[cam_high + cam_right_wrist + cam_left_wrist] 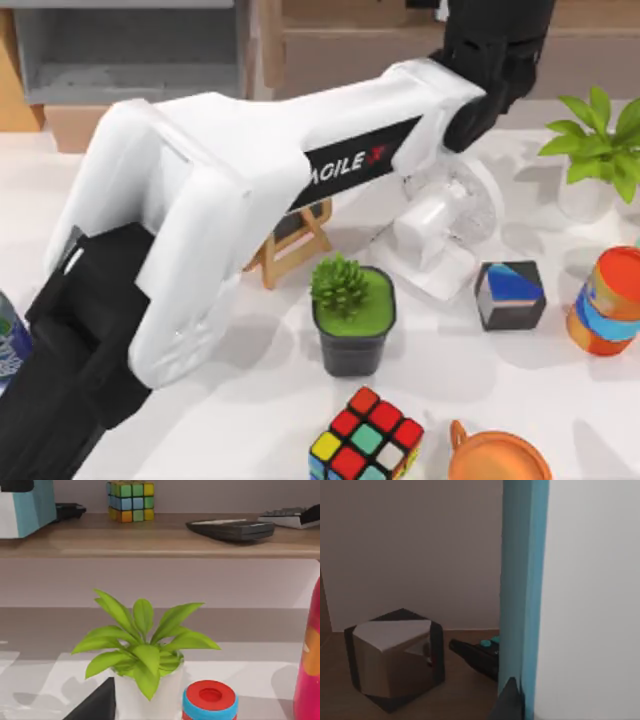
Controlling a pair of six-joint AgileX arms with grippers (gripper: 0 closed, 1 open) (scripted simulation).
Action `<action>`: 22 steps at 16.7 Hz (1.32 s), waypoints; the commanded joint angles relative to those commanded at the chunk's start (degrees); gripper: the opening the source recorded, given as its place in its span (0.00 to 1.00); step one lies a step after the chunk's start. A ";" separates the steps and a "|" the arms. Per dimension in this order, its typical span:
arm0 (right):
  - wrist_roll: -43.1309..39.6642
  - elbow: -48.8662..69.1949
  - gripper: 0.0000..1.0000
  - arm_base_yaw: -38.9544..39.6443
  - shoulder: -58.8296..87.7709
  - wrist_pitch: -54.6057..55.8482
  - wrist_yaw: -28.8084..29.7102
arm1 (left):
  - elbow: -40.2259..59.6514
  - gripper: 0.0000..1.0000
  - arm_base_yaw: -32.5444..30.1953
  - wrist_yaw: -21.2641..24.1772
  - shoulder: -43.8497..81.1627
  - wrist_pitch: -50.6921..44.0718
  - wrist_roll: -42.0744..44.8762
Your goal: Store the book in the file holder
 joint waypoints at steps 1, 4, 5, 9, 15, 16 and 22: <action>0.00 0.00 1.00 0.00 0.00 0.00 0.00 | -2.34 0.00 -0.01 1.05 -1.55 0.97 0.58; 0.00 0.00 1.00 0.00 0.00 0.00 0.00 | -12.71 0.00 -0.08 5.39 -8.29 4.47 3.31; 0.00 0.00 1.00 0.00 0.00 0.00 0.00 | -17.32 0.00 -0.10 7.14 -11.23 5.75 4.62; 0.00 0.00 1.00 0.00 0.00 0.00 0.00 | -38.82 0.00 0.37 14.69 -25.81 10.91 11.89; 0.00 0.00 1.00 0.00 0.00 0.00 0.00 | -70.23 0.00 5.26 24.96 -48.95 16.20 28.72; 0.00 0.00 1.00 0.00 0.00 0.00 0.00 | -74.48 0.00 6.66 26.34 -52.11 16.87 32.22; 0.00 0.00 1.00 0.00 0.00 0.00 0.00 | -90.26 0.00 19.27 31.39 -61.11 19.65 55.62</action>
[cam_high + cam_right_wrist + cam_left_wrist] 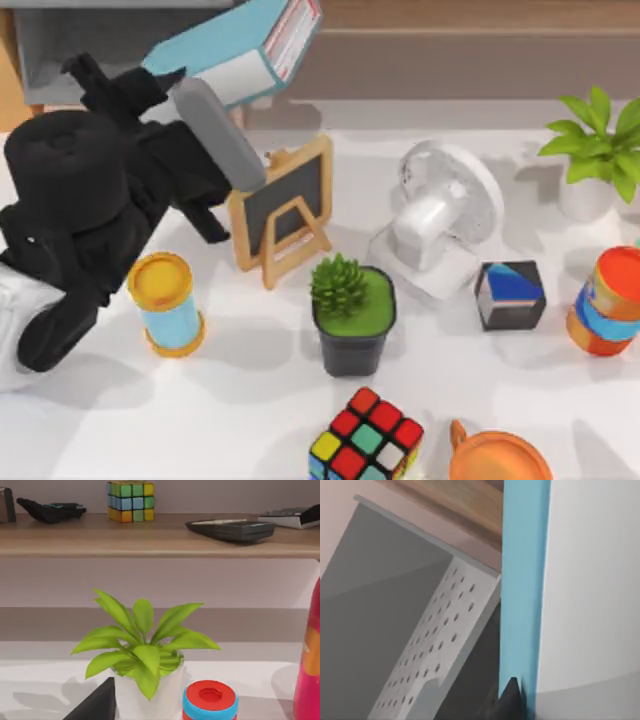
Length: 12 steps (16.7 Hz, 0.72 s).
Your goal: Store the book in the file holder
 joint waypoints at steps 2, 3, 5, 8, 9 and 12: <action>0.00 0.00 1.00 0.00 0.00 0.00 0.00 | -1.52 0.00 4.34 0.71 1.42 0.23 7.85; 0.00 0.00 1.00 0.00 0.00 0.00 0.00 | -1.59 0.00 6.33 0.94 2.77 0.29 11.60; 0.00 0.00 1.00 0.00 0.00 0.00 0.00 | 0.07 0.00 9.75 1.14 6.38 0.65 18.32; 0.00 0.00 1.00 0.00 0.00 0.00 0.00 | 4.53 0.00 13.26 1.10 12.67 1.53 26.04; 0.00 0.00 1.00 0.00 0.00 0.00 0.00 | 6.02 0.00 13.84 1.10 14.58 1.79 27.77; 0.00 0.00 1.00 0.00 0.00 0.00 0.00 | 8.93 0.00 14.38 1.22 18.05 2.20 30.62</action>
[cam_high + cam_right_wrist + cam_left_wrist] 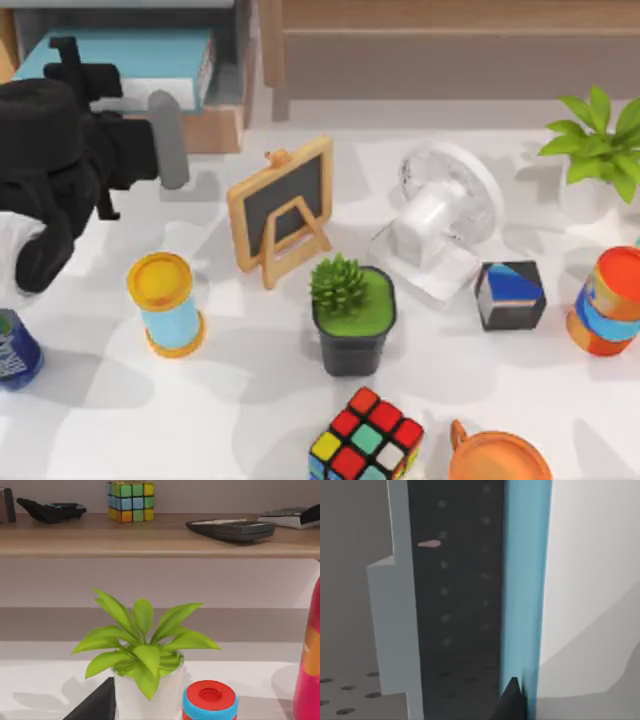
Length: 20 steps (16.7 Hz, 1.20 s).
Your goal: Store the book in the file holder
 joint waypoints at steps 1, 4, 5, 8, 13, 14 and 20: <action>0.00 0.00 1.00 0.00 0.00 0.00 0.00 | 0.00 0.00 0.00 0.00 0.00 0.00 0.00; 0.00 0.00 1.00 0.00 0.00 0.00 0.00 | 0.00 0.00 0.00 0.00 0.00 0.00 0.00; 0.00 0.00 1.00 0.00 0.00 0.00 0.00 | -0.22 0.00 -0.24 -0.03 -0.15 0.00 0.01; 0.00 0.00 1.00 0.00 0.00 0.00 0.00 | 1.67 0.00 0.27 0.13 1.15 -0.05 0.10; 0.00 0.00 1.00 0.00 0.00 0.00 0.00 | 6.64 0.00 0.90 0.94 5.80 -0.71 0.23; 0.00 0.00 1.00 0.00 0.00 0.00 0.00 | 6.76 0.00 0.91 0.98 5.98 -0.75 0.24; 0.00 0.00 1.00 0.00 0.00 0.00 0.00 | 6.76 0.23 0.91 0.98 5.98 -0.75 0.24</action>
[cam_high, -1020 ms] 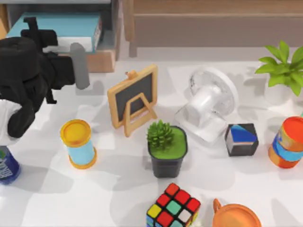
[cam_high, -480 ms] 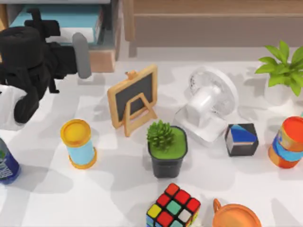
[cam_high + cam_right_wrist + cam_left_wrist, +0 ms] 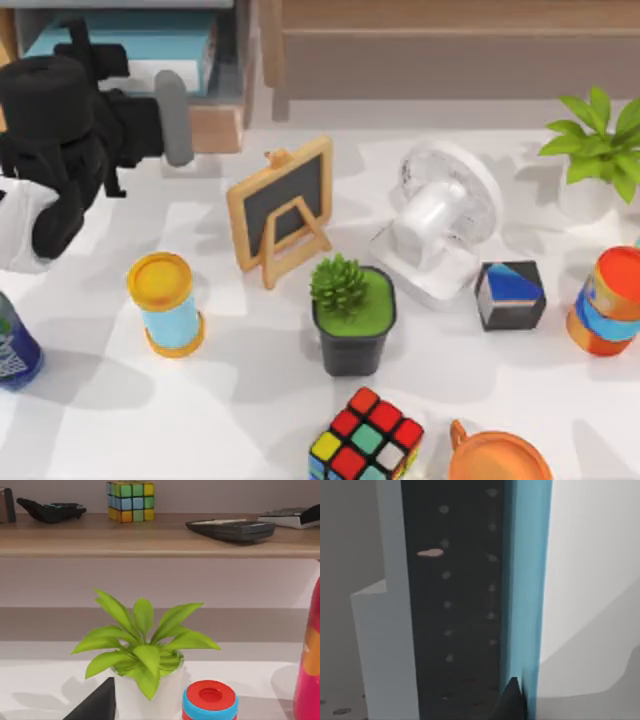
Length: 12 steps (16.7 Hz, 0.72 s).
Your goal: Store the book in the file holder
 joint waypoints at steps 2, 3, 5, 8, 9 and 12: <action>0.00 0.00 1.00 0.00 0.00 0.00 0.00 | 0.00 0.38 0.00 0.00 0.00 0.00 0.00; 0.00 0.00 1.00 0.00 0.00 0.00 0.00 | 0.00 0.45 0.00 0.00 0.00 0.00 0.00; 0.00 0.00 1.00 0.00 0.00 0.00 0.00 | 0.00 0.60 0.00 0.00 0.00 0.00 0.00; 0.00 0.00 1.00 0.00 0.00 0.00 0.00 | 0.00 0.83 0.00 0.00 0.00 0.00 0.00; 0.00 0.00 1.00 0.00 0.00 0.00 0.00 | 0.00 0.90 0.00 0.00 0.00 0.00 0.00; 0.00 0.00 1.00 0.00 0.00 0.00 0.00 | 0.00 1.00 0.00 0.00 0.00 0.00 0.00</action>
